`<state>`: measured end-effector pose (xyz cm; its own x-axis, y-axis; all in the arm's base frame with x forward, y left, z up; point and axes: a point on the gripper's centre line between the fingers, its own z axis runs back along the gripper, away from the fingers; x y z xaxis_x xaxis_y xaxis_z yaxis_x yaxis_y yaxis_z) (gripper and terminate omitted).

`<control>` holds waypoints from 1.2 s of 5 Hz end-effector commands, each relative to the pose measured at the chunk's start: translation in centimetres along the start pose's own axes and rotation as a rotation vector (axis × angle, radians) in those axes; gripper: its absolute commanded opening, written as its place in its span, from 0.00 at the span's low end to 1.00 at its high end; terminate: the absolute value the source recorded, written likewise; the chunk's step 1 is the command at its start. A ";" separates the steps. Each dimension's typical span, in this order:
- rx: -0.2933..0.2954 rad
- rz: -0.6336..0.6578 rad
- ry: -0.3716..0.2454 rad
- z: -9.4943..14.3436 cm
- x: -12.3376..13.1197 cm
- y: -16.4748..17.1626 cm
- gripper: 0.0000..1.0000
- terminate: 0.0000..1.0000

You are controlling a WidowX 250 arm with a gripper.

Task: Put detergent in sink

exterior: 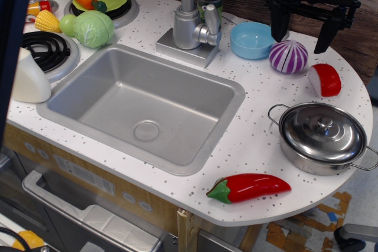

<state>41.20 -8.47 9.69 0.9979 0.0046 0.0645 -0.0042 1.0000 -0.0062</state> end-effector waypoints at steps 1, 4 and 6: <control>0.000 0.000 0.000 0.0 0.0 0.0 1.00 0.00; 0.041 -0.337 0.042 3.8 -7.3 9.7 1.00 0.00; 0.167 -0.682 0.099 5.4 -12.4 18.9 1.00 0.00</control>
<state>27.62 12.57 13.10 0.7237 -0.6773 -0.1324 0.6900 0.7132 0.1232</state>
